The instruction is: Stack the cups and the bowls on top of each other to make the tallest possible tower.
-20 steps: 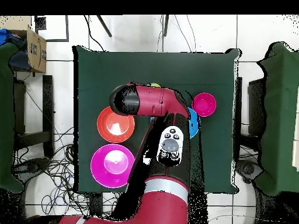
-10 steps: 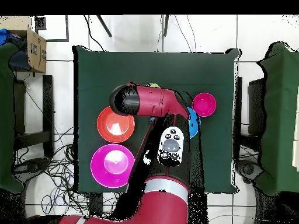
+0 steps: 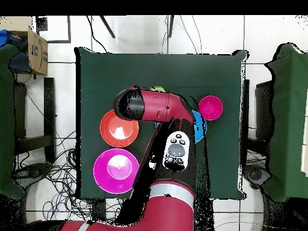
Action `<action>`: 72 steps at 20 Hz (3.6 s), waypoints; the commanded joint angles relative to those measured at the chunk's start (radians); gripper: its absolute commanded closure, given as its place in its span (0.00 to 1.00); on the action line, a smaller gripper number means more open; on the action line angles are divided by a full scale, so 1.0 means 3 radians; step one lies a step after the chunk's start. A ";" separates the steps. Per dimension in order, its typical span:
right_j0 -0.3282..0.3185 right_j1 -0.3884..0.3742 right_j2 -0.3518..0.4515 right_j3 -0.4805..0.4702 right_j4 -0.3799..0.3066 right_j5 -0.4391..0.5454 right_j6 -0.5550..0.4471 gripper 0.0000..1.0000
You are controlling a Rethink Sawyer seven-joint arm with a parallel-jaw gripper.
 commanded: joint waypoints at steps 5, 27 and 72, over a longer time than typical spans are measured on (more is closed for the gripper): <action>0.0097 0.0407 0.0316 0.0167 0.0090 -0.0258 0.0544 1.00; 0.0177 0.0377 0.0166 0.0024 0.0147 -0.0077 0.0412 1.00; 0.0184 0.0493 0.0079 -0.0252 0.0112 -0.0003 0.0301 0.00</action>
